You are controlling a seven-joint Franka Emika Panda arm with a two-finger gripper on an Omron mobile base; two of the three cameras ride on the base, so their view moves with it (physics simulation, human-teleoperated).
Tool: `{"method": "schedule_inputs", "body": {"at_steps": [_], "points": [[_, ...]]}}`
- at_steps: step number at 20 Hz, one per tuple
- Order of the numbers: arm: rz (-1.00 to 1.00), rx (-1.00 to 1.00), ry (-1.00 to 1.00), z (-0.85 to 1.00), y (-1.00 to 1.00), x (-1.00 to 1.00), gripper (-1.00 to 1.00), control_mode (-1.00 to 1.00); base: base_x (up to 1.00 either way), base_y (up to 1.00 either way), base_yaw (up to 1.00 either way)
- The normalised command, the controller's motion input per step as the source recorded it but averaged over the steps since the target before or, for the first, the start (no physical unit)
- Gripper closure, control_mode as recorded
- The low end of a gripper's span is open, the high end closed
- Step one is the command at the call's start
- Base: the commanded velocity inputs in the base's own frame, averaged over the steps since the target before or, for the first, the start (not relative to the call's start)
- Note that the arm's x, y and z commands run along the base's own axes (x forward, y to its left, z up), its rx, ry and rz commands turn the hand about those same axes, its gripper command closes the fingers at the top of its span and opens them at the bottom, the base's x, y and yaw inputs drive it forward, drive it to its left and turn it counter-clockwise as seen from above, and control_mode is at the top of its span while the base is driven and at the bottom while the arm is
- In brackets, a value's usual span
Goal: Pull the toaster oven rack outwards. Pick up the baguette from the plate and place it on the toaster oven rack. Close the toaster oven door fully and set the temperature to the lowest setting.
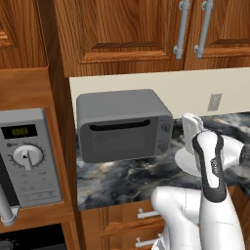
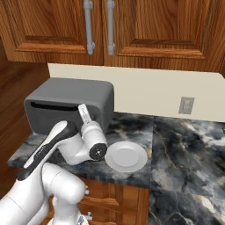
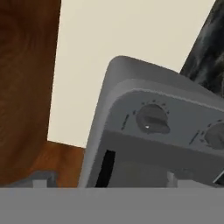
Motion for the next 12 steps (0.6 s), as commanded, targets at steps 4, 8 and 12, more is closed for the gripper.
{"method": "schedule_inputs", "body": {"at_steps": [4, 8, 12], "points": [[-0.01, 0.91, 0.01, -1.0, 0.33, 0.83, -1.0, -1.0, 0.0, 0.0, 0.0], [-0.15, 0.97, 0.0, -1.0, 0.23, 0.79, -1.0, -1.0, 0.0, 0.0, 0.0], [-0.23, 0.92, 0.0, -1.0, 0.31, 0.35, -1.0, -1.0, 0.0, 0.0, 0.0]]}}
